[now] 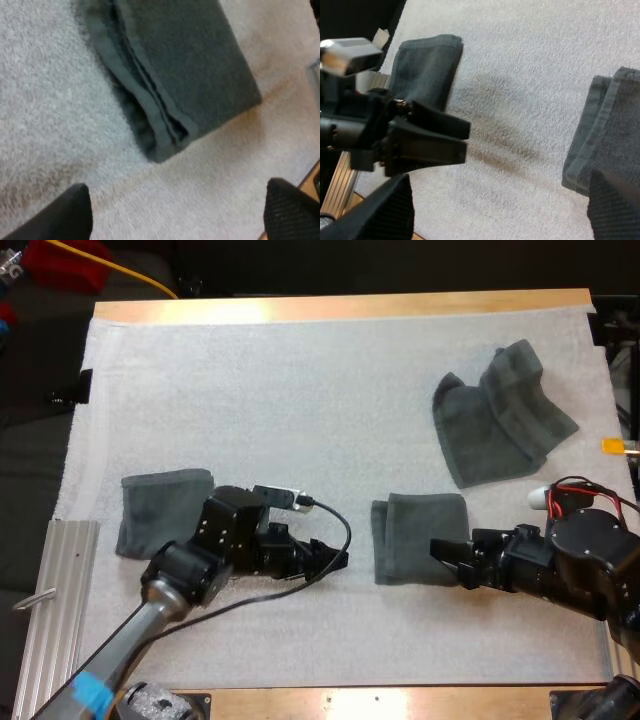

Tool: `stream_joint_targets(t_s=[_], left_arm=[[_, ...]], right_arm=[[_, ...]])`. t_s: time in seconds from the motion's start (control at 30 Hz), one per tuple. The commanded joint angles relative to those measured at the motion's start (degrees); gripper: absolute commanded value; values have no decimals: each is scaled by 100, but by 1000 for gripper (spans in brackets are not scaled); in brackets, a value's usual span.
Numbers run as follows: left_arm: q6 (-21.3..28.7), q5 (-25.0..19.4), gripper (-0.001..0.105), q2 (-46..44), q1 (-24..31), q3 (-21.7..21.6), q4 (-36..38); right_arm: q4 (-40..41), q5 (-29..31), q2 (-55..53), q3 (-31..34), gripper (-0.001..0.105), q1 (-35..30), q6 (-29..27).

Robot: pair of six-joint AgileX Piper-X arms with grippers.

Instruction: Pick towel from pile, fold and stack

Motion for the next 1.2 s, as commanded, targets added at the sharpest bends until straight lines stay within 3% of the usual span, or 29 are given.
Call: stream_joint_targets(t_s=[0.0,0.23,0.43,0.6,1.17], left_arm=[[-84,102,69,96,-17,-13,-191],[-129,201,69,869,-300,-13,-554],[-771,78,69,1562,-746,-13,-1610],[-1158,35,69,2122,-752,-28,-2050],[-1634,577,69,3202,-918,-852,-2196]], right_arm=[[-40,6,-47,-1,70,9,-61],[-40,6,-47,-1,70,9,-61],[-40,6,-47,-1,70,9,-61],[-40,6,-47,-1,70,9,-40],[-13,6,-47,-1,70,9,-34]])
